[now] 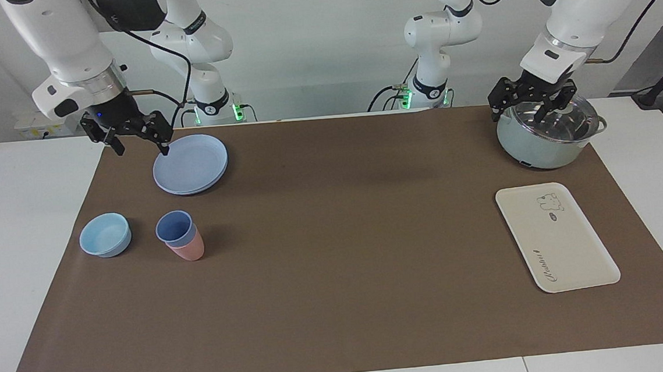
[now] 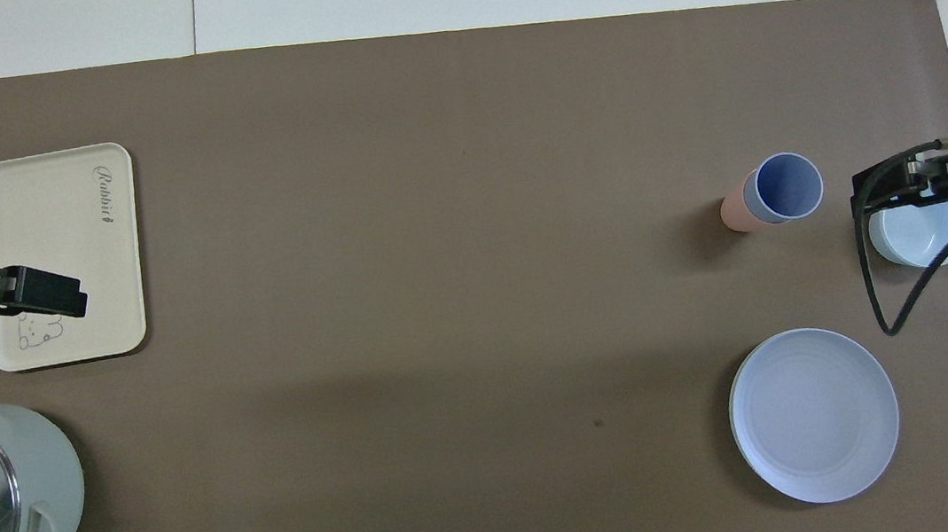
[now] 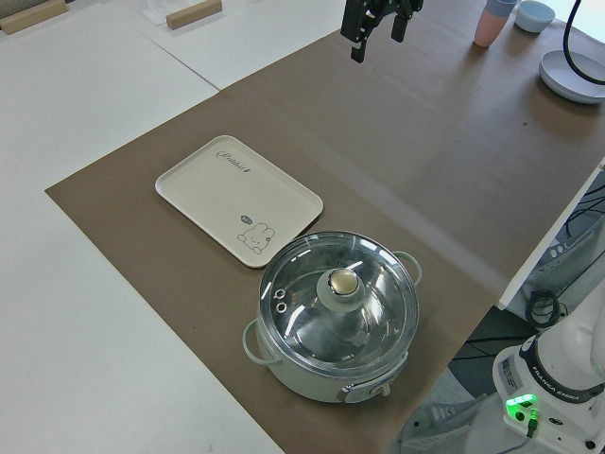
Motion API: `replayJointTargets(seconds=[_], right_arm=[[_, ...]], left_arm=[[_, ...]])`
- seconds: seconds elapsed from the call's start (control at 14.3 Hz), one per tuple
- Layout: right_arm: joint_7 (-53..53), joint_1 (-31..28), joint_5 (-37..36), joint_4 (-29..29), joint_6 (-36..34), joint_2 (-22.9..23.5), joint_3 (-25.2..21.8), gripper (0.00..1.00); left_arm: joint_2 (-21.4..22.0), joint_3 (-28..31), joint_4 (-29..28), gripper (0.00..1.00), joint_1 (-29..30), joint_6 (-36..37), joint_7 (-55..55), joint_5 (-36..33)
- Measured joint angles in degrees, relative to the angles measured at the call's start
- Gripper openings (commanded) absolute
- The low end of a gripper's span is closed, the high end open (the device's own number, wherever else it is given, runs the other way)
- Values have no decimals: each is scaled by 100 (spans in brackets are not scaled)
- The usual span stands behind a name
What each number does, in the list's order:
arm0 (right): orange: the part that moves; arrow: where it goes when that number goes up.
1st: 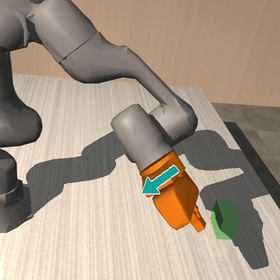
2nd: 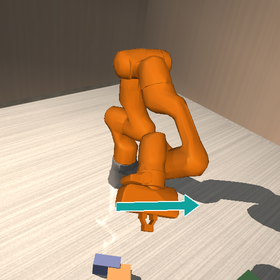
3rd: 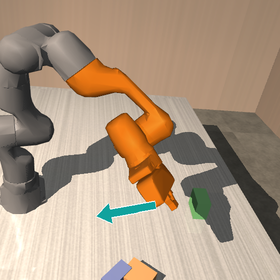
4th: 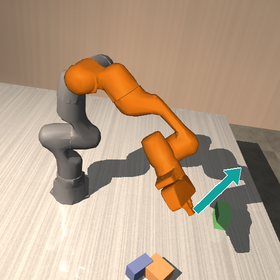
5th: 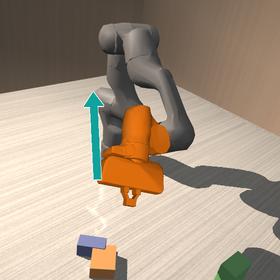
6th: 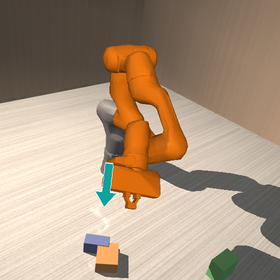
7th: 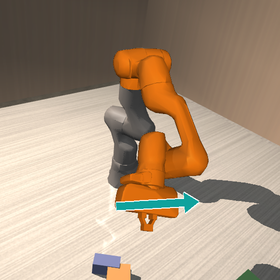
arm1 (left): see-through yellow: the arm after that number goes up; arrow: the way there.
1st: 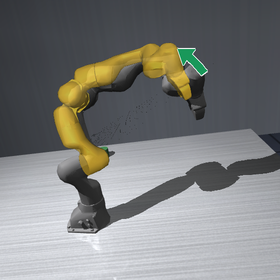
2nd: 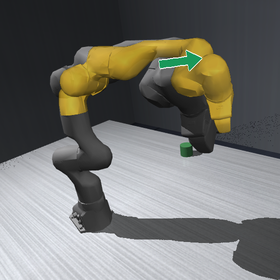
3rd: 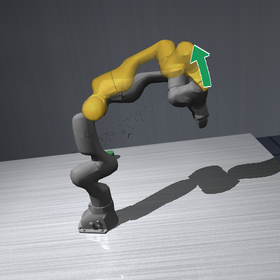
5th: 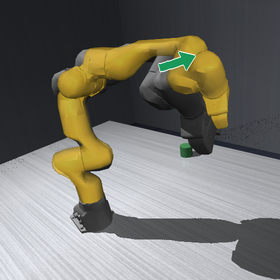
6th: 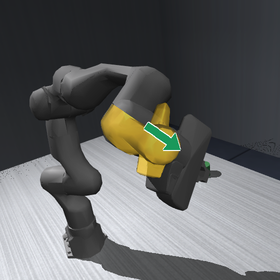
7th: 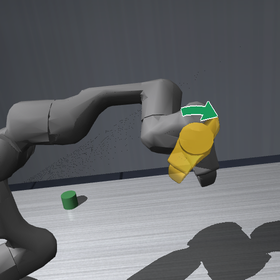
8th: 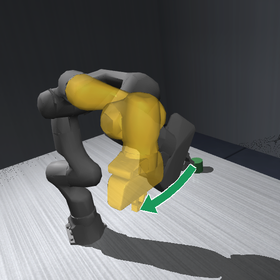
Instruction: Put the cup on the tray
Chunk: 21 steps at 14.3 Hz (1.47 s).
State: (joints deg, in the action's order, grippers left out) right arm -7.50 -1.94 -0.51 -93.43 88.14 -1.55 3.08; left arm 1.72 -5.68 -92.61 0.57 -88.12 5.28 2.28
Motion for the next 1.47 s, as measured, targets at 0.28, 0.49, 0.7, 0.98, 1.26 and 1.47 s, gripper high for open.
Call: replayJointTargets(seconds=[0.28, 0.49, 0.7, 0.98, 1.26, 1.47], right_arm=[[-139, -134, 7, 3, -27, -3, -40, 90], [-1234, -560, 419, -3, 63, 51, -75, 90], [-2218, -886, 638, -12, 450, 334, -87, 89], [-3623, -1186, 1221, 2, 919, 938, -97, 89], [-4493, -1382, 1639, 160, 1053, 1663, -119, 89], [-4682, -1513, 2003, 273, 1184, 2230, -153, 90]], left_arm=[[0, 0, 0, 100, 0, 0, 0, 0], [0, 0, 0, 100, 0, 0, 0, 0], [0, 0, 0, 100, 0, 0, 0, 0], [0, 0, 0, 100, 0, 0, -1, 0], [0, 0, 0, 100, 0, 0, -1, 0], [0, 0, 0, 100, 0, 0, -1, 0]])
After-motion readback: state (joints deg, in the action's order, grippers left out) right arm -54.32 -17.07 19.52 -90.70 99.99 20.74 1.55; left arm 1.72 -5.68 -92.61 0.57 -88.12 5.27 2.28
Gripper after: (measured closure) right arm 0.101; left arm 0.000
